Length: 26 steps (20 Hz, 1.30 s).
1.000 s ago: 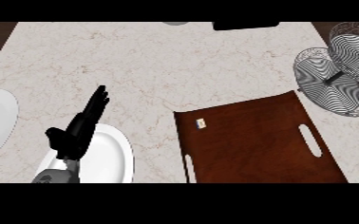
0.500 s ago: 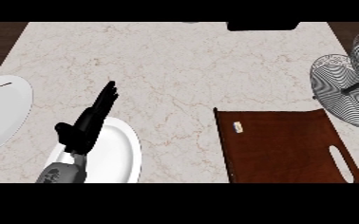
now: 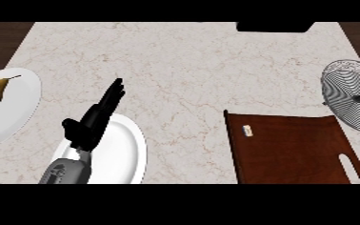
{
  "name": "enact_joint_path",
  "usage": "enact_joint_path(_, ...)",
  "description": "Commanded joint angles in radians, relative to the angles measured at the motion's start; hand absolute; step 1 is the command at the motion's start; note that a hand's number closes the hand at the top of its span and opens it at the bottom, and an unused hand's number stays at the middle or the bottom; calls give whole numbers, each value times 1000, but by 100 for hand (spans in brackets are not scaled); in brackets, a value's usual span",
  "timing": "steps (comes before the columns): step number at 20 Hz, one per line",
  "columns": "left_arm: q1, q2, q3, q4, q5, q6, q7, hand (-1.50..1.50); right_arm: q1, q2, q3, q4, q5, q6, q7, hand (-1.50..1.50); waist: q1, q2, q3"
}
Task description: Pick the cupcake from the tray and place it in the tiered basket
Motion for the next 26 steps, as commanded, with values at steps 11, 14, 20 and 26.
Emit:
enact_joint_path(11, -25, -52, -21, 44, -49, 19, -22, 0, -519, -137, 248, 748, 47, -55, -80, 150, 18, 6, 2)
enact_joint_path(14, 10, -19, 4, 35, -32, -16, -42, 0, -651, -115, 292, 886, 80, -106, -117, 150, 17, 4, 2)
enact_joint_path(20, -9, -40, 5, 4, -34, -4, 14, 0, -773, -96, 289, 1207, 97, -194, -334, 150, 7, 2, 3)
enact_joint_path(26, -2, -32, 13, -25, -26, -21, 47, 0, -904, -31, 270, 1345, 88, -297, -362, 150, 8, 1, 3)
